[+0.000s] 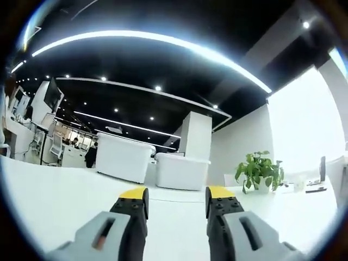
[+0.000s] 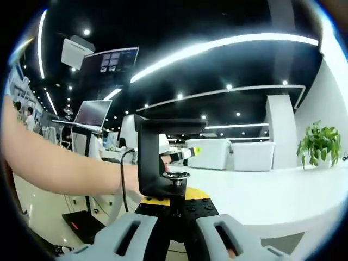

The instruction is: Clamp the fixed fixture on the desktop, loosen the retaining clip, secure it to the edge of the desk, and tighten the retaining clip.

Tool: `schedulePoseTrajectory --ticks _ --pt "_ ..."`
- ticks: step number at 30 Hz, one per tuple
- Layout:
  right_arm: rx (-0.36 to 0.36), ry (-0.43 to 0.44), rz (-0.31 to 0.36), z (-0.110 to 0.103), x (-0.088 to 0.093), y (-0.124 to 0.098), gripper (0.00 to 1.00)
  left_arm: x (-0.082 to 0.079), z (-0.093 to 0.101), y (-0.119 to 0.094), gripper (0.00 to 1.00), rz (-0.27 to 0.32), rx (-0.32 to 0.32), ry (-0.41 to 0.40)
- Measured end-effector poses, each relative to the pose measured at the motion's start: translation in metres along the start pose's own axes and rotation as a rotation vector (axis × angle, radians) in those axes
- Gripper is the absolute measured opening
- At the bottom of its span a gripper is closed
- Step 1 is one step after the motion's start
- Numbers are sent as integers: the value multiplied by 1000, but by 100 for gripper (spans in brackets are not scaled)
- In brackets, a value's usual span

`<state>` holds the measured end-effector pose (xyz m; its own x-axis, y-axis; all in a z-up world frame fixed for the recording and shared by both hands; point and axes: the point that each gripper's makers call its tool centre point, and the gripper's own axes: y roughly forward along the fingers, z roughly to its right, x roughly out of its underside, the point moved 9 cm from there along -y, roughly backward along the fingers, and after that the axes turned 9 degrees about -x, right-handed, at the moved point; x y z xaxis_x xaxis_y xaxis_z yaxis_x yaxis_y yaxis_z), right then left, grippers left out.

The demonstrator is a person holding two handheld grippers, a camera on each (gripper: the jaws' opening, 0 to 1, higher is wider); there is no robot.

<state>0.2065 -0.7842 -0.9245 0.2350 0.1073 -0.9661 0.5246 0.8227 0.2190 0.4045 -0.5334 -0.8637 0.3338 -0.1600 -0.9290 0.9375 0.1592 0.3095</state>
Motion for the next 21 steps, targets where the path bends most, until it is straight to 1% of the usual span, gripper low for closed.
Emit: schedulePoseTrajectory --ticks 6,11,21 --pt "-3 -1 -11 -5 13 -4 3 1 2 0 42 -4 7 16" --pt "-3 15 -12 -5 29 -2 3 1 5 -1 42 -3 24 9" --pt "-15 51 -39 -8 53 -4 3 3 9 1 42 -14 39 38"
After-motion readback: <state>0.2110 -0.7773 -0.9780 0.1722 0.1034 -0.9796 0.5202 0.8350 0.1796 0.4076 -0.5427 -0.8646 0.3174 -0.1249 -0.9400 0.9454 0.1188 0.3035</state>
